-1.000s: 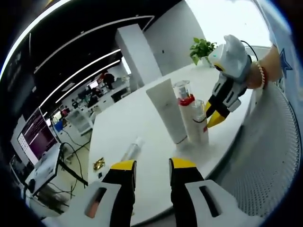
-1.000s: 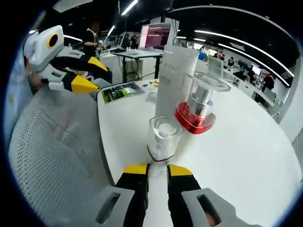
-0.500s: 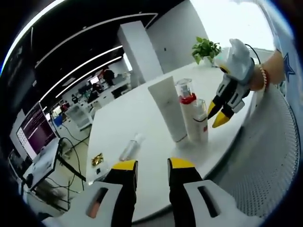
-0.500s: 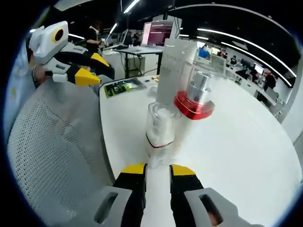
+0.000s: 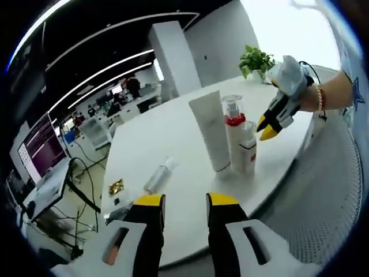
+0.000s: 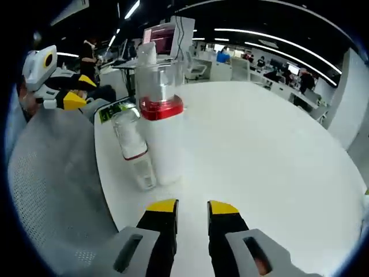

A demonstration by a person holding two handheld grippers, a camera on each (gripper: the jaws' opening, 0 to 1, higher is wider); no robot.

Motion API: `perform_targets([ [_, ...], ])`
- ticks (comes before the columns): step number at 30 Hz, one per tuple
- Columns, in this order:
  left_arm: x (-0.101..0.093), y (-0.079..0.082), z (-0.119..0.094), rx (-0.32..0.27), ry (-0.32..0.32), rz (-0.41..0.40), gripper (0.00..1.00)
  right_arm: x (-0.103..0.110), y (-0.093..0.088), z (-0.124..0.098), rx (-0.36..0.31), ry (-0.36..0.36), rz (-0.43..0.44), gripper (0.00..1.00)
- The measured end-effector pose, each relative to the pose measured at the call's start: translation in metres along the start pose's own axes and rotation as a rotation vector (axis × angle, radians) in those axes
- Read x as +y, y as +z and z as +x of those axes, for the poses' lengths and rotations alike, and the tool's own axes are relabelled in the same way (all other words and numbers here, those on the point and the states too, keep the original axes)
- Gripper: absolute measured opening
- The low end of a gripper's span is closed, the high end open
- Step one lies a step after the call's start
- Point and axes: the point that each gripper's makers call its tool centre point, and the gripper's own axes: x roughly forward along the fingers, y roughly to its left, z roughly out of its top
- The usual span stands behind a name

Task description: Arrange the skincare products in the storage area until every visible bottle or jar stands upright without overlapping.

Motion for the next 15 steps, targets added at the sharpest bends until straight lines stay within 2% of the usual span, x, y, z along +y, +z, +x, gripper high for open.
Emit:
perform_targets([
  [3,0.015,0.003,0.003,0.003,-0.001,-0.111,0.26,0.0,-0.003,0.001,0.003,-0.022,0.017,0.16],
  [8,0.037,0.011,0.014,-0.002,0.015,-0.104,0.29,0.003,-0.008,0.0,0.033,-0.045,0.006,0.18],
  [11,0.048,0.013,0.025,0.014,0.018,-0.09,0.3,0.006,-0.009,-0.003,0.042,-0.05,0.011,0.19],
  [15,0.06,0.018,0.045,0.019,-0.01,-0.083,0.32,0.01,-0.009,-0.009,0.046,-0.061,-0.015,0.2],
])
